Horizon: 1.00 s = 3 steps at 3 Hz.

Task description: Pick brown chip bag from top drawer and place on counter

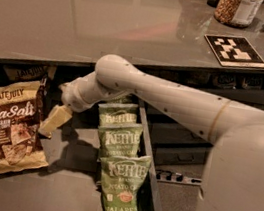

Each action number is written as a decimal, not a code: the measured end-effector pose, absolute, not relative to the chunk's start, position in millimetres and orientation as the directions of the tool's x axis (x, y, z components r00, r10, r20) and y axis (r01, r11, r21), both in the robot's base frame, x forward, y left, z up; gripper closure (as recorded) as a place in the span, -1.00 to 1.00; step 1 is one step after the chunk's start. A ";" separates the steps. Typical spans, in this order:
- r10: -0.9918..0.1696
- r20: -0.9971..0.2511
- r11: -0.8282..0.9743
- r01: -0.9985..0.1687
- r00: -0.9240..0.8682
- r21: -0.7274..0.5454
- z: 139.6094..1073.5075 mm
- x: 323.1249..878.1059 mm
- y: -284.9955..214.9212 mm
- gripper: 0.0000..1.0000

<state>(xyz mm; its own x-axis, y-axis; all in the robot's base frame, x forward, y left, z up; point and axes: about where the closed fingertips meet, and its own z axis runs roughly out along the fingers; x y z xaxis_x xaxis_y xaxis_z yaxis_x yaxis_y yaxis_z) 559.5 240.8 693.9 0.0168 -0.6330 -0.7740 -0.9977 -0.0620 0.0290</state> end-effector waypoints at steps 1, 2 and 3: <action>-0.539 -0.842 -0.036 -0.998 -0.025 0.053 657.1 568.9 299.5 -1.00; -0.539 -0.842 -0.036 -0.998 -0.025 0.053 657.2 568.9 299.5 -1.00; -0.562 -0.827 -0.036 -0.998 -0.021 0.050 666.3 560.7 308.8 -1.00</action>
Offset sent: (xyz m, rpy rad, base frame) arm 0.0043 0.0450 -0.0235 0.0854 0.0216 -0.0091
